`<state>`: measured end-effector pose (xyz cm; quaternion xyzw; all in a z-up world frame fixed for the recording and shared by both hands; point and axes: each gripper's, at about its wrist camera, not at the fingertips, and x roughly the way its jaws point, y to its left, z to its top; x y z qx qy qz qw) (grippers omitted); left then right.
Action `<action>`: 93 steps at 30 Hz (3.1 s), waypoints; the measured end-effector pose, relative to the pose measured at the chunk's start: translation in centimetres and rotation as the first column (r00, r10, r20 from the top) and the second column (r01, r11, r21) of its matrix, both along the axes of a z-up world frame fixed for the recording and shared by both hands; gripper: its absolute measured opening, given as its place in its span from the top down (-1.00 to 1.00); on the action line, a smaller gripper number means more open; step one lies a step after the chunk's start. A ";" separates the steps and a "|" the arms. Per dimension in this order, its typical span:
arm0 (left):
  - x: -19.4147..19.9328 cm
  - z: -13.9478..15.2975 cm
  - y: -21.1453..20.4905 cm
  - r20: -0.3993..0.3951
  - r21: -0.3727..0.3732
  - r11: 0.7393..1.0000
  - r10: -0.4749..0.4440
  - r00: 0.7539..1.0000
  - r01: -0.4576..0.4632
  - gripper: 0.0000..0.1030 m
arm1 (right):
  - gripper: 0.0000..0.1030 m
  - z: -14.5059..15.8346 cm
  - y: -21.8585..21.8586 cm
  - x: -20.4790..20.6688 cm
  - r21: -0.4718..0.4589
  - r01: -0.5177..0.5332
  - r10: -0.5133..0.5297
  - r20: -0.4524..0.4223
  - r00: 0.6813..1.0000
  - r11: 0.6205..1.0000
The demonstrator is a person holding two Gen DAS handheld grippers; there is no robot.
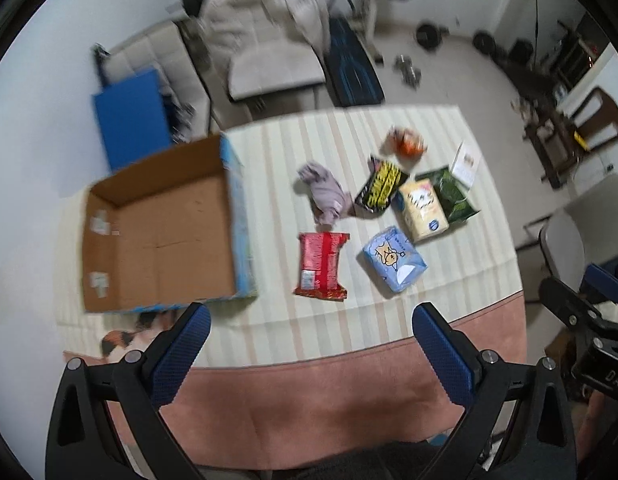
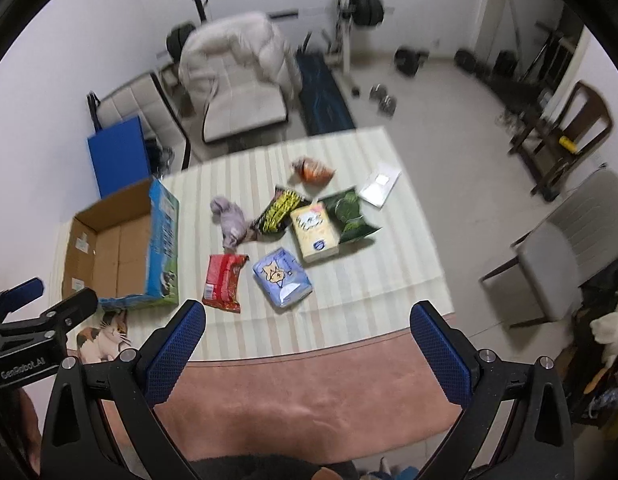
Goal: Organize soft objects
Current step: 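Grasp the red snack packet with the left tool while the right tool grasps the yellow dog-print box, then carry the red packet with the left tool into the box while the right tool carries the yellow box there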
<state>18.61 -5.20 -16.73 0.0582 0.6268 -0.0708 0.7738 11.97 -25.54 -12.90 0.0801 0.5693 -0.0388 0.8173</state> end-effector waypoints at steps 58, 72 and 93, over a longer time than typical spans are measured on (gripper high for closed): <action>5.0 -21.9 -4.1 -0.407 0.083 0.988 0.150 0.901 -0.127 0.16 | -0.29 -33.7 -0.8 18.5 0.127 -0.035 0.099 -0.538 0.837 0.991; -0.1 -5.1 1.3 -0.136 -0.119 0.974 0.175 0.975 -0.191 0.17 | -0.28 -18.4 3.0 10.1 0.334 -0.153 0.257 -0.293 0.921 0.930; 11.6 -10.7 26.8 -0.235 -0.027 0.950 0.296 0.926 -0.311 0.17 | -0.29 -15.1 33.5 18.0 0.333 -0.292 0.381 -0.244 0.892 0.896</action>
